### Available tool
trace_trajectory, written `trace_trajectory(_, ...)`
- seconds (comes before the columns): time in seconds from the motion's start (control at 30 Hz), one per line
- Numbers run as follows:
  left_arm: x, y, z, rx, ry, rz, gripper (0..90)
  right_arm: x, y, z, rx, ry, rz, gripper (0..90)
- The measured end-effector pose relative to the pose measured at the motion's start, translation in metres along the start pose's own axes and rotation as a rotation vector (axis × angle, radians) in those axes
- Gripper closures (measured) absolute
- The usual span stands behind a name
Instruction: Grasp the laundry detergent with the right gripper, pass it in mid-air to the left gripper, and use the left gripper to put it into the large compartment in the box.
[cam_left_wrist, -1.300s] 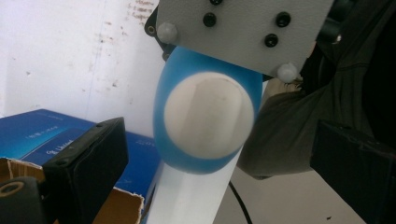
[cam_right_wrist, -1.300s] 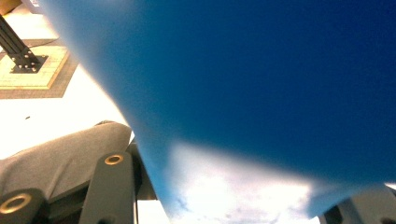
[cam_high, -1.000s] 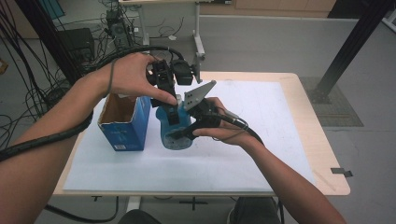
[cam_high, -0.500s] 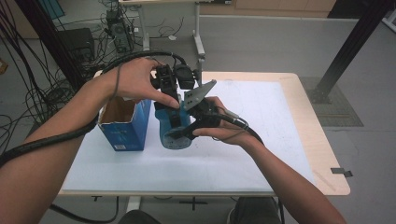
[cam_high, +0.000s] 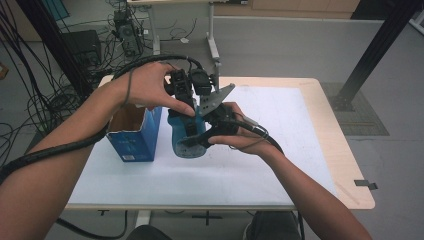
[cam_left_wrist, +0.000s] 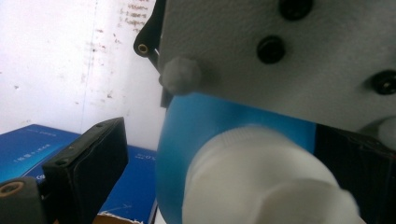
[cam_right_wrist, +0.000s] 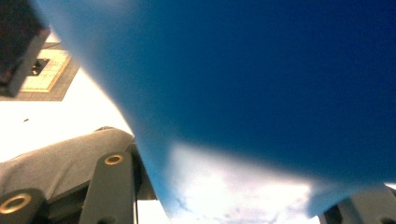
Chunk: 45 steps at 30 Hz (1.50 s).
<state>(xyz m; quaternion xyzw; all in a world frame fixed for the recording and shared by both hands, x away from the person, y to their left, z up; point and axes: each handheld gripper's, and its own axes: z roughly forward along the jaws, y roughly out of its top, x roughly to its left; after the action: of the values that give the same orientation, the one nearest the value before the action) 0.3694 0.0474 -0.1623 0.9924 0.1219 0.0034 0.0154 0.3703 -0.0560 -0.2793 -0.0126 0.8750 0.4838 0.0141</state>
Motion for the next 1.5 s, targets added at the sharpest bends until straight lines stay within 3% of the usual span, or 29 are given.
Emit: trace_trajectory(1.5,0.0017,0.0037,-0.0037,-0.004,0.019,0.014,4.9,-0.0037,0.0001,-0.0038,-0.016,-0.030,0.024,43.7)
